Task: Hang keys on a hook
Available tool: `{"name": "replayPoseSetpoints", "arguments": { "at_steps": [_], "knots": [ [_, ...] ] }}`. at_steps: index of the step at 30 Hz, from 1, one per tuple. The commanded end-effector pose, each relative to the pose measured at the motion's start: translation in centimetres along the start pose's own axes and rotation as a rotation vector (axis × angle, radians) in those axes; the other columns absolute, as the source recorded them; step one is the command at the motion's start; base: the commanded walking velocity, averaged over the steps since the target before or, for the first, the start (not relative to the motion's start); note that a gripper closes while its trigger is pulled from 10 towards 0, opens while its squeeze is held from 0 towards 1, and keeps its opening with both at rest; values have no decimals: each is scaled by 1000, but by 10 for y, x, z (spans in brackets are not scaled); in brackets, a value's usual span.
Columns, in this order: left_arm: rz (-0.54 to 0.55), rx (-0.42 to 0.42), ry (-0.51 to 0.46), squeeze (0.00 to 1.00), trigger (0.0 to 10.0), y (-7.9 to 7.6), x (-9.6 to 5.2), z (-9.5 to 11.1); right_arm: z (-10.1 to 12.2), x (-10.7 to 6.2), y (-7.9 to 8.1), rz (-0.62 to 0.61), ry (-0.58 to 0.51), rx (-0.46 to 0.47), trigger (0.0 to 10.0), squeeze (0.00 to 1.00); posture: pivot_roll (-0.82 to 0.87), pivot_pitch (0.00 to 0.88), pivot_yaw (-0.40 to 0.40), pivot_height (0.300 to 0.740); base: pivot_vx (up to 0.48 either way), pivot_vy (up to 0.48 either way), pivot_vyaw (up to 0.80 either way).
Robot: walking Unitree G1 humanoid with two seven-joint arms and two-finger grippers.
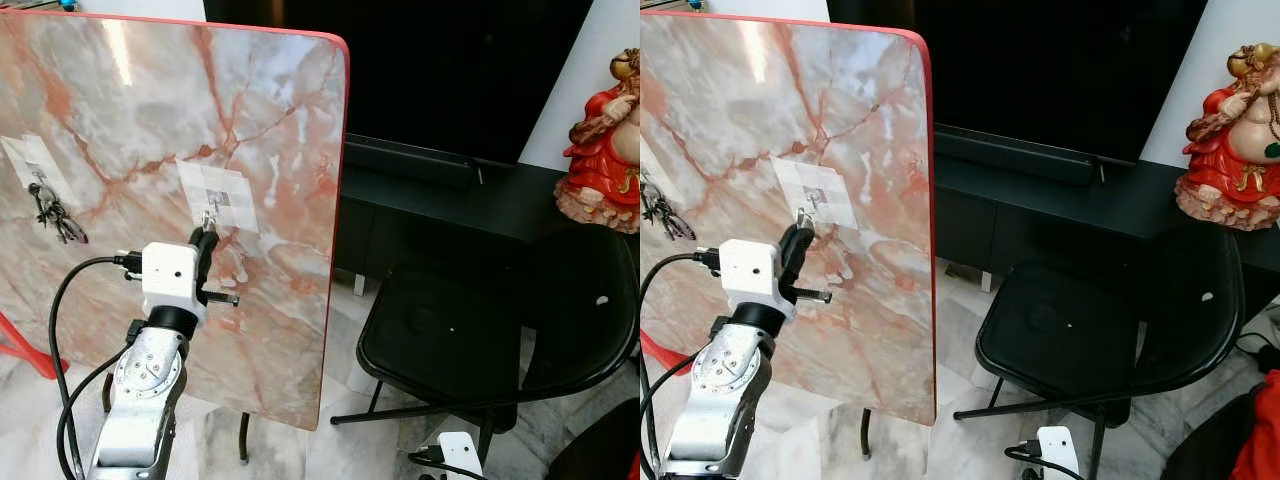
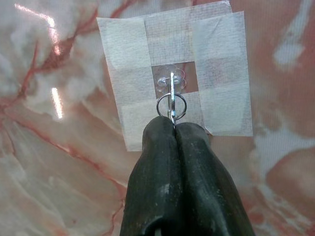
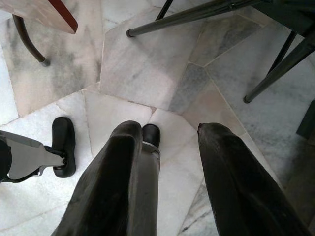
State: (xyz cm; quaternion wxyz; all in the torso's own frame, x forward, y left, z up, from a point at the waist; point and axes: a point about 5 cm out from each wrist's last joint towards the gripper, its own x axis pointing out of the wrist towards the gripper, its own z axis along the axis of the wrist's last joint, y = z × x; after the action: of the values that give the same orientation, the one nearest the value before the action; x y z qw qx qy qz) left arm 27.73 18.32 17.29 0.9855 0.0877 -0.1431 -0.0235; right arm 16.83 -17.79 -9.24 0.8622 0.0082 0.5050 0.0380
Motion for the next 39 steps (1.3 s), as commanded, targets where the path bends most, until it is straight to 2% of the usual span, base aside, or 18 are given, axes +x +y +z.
{"name": "replayPoseSetpoints", "arguments": {
  "at_steps": [1,19,29,39],
  "knots": [
    [10,16,8,0,10000,4,4,0,4,0,-2,-5,-8,-13,10000,0,39,0,-61,740,0,0,0],
    [-4,18,29,0,10000,4,13,-4,4,0,-3,-6,-7,-20,10000,0,36,0,-64,740,0,0,0],
    [-43,1,18,0,10000,-1,21,-2,4,0,-3,-9,-8,-20,10000,0,34,0,-64,740,0,0,0],
    [-72,0,42,0,10000,-3,19,-6,4,0,-2,-8,-7,-22,10000,0,33,0,-63,740,0,0,0]
  ]
}}
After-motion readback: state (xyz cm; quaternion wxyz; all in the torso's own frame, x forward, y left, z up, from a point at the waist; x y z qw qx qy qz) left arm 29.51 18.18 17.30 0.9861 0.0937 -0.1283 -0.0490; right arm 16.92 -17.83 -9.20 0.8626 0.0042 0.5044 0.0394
